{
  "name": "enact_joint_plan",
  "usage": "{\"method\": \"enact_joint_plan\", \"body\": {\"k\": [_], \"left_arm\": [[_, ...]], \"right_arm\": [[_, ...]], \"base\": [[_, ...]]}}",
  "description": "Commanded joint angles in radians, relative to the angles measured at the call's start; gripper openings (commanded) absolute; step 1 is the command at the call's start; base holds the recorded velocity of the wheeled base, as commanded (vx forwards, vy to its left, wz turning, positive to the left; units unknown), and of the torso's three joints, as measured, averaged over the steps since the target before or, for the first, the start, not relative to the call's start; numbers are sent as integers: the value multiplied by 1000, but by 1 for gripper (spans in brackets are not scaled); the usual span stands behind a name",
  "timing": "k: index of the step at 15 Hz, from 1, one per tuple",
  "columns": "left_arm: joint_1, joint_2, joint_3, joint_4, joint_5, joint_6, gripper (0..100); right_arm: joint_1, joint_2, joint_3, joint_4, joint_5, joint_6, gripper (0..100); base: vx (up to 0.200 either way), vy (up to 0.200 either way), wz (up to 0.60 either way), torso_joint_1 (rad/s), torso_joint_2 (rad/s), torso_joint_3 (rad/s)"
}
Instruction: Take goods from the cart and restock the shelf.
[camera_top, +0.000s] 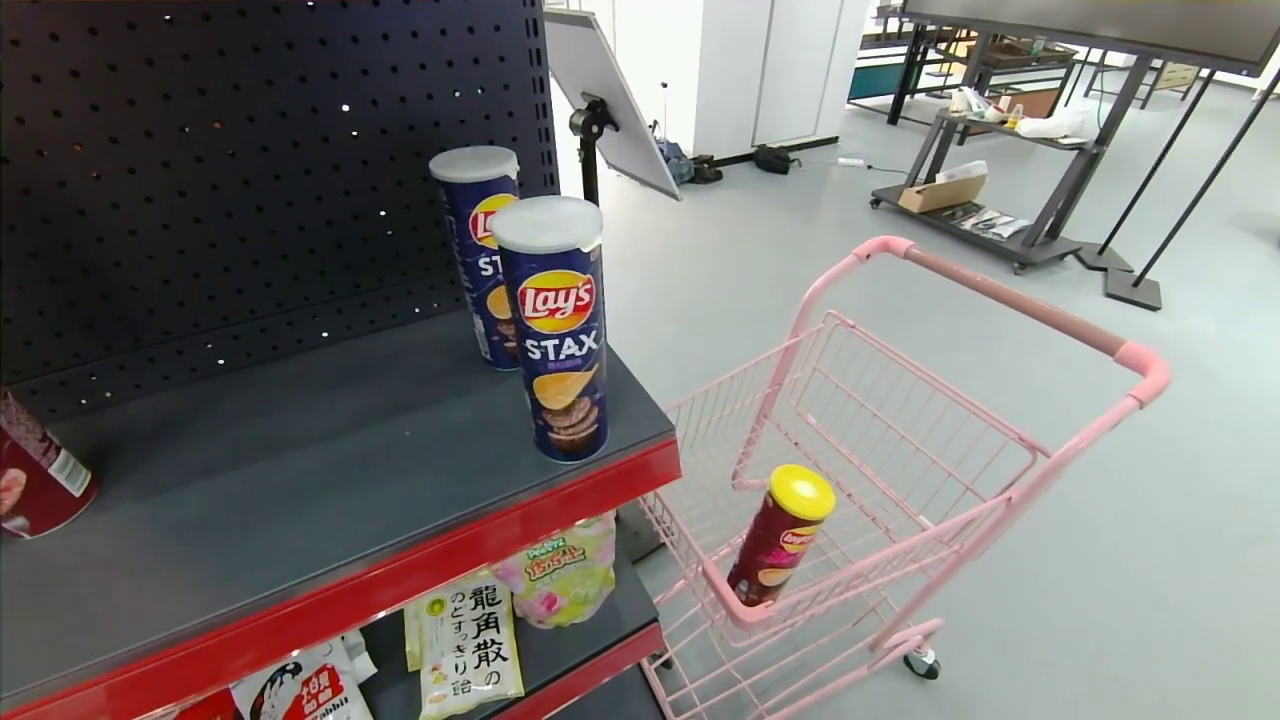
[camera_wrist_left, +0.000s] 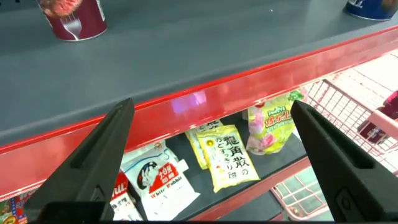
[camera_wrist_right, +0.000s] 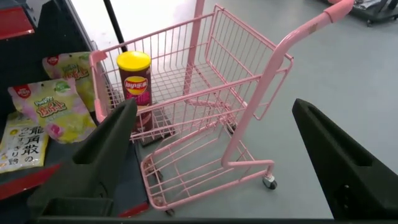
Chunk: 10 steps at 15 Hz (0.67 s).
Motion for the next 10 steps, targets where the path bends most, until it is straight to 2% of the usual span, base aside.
{"method": "enact_joint_plan", "body": {"k": [1,5,10], "left_arm": [[0,0,0,1,0,0,100],[0,0,0,1,0,-2,100],[0,0,0,1,0,-2,100]], "right_arm": [[0,0,0,0,1,0,100],[0,0,0,0,1,-1,100],[0,0,0,0,1,-1,100]], "base": [[0,0,0,-85,212,139],[0,0,0,-130,366,227],[0,0,0,-29,76,50]]}}
